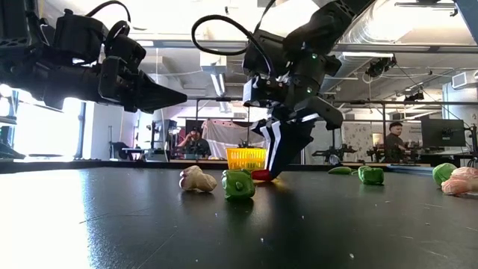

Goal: Sort produce into baskets
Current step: Put the middle left red chili into the blue bin

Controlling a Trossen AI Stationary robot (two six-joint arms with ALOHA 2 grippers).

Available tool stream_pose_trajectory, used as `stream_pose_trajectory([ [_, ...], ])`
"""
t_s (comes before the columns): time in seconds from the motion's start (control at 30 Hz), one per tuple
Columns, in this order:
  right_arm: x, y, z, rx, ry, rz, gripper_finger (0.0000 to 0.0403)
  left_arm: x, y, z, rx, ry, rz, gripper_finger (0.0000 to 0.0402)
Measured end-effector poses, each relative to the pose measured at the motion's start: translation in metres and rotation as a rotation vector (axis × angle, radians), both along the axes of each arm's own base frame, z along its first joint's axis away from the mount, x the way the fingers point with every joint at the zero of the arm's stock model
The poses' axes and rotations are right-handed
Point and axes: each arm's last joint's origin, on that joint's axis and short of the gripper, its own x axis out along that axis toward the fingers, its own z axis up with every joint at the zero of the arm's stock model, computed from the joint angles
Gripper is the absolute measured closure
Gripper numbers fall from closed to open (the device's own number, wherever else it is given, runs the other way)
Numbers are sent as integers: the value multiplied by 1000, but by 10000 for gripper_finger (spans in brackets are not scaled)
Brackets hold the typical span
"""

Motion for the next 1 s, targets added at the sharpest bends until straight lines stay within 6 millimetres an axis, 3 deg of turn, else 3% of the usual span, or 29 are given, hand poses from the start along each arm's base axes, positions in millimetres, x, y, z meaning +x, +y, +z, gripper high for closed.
stream_pose_trajectory([
  [0.17,-7,9,13,24,33,-40,398,0,0,0,0,2,0,401],
  [0.3,-23,28,42,70,73,-105,398,0,0,0,-1,2,1,401],
  [0.47,-56,74,78,153,175,-221,398,0,0,0,-2,3,4,401],
  [0.63,-96,128,100,259,363,-459,398,0,0,0,0,3,6,401],
  [0.83,-144,192,103,283,565,-752,398,0,0,0,0,3,8,401],
  [1.0,-177,229,99,270,657,-947,398,0,0,0,0,3,8,401],
])
